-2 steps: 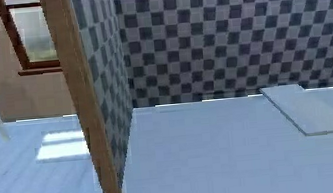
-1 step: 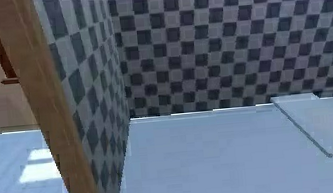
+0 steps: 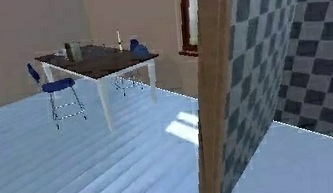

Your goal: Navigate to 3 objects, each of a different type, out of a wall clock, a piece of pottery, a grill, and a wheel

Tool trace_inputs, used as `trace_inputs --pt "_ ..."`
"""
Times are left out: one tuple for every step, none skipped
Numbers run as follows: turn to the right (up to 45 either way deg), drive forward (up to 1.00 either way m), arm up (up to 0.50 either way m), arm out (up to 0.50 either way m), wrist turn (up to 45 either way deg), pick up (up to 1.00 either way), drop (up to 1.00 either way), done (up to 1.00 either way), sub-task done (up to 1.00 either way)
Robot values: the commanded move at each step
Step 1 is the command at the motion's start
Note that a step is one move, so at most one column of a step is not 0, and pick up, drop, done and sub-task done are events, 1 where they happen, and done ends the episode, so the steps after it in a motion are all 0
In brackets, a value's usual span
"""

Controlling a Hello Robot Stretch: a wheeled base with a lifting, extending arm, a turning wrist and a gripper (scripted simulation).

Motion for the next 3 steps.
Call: trace_inputs --pt "0.0 0.25 0.0 0.0 0.0 0.0 0.0 0.0 0.0" --pt "-45.0 0.0 0.0 0.0 0.0 0.0 0.0 0.0 0.0" --pt "0.0 1.0 0.0 0.0 0.0 0.0 0.0 0.0 0.0"
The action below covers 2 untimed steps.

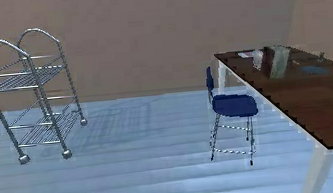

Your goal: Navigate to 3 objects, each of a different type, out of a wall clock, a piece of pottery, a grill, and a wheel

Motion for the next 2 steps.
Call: trace_inputs --pt "-6.0 0.0 0.0 0.0 0.0 0.0 0.0 0.0 0.0" --pt "0.0 0.3 0.0 0.0 0.0 0.0 0.0 0.0 0.0"
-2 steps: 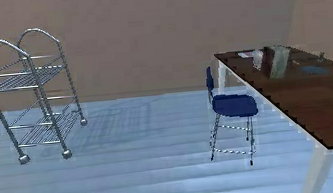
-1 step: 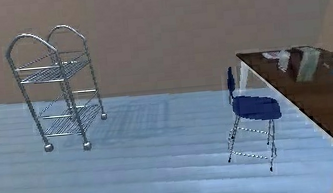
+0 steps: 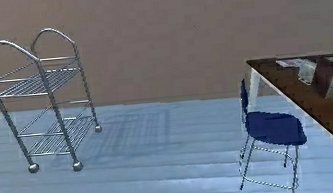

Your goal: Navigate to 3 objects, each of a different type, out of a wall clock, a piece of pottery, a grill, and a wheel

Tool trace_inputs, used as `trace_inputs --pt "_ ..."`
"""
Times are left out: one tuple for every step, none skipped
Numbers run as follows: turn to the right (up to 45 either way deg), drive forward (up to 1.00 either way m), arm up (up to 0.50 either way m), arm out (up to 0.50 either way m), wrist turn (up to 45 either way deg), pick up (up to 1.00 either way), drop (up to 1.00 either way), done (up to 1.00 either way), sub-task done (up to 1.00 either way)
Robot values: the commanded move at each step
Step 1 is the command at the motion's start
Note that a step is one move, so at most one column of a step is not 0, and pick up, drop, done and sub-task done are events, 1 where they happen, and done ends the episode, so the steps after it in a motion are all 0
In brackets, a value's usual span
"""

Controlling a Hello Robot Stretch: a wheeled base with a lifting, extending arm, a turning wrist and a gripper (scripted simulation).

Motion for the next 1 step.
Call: trace_inputs --pt "-3.0 0.0 0.0 0.0 0.0 0.0 0.0 0.0 0.0"
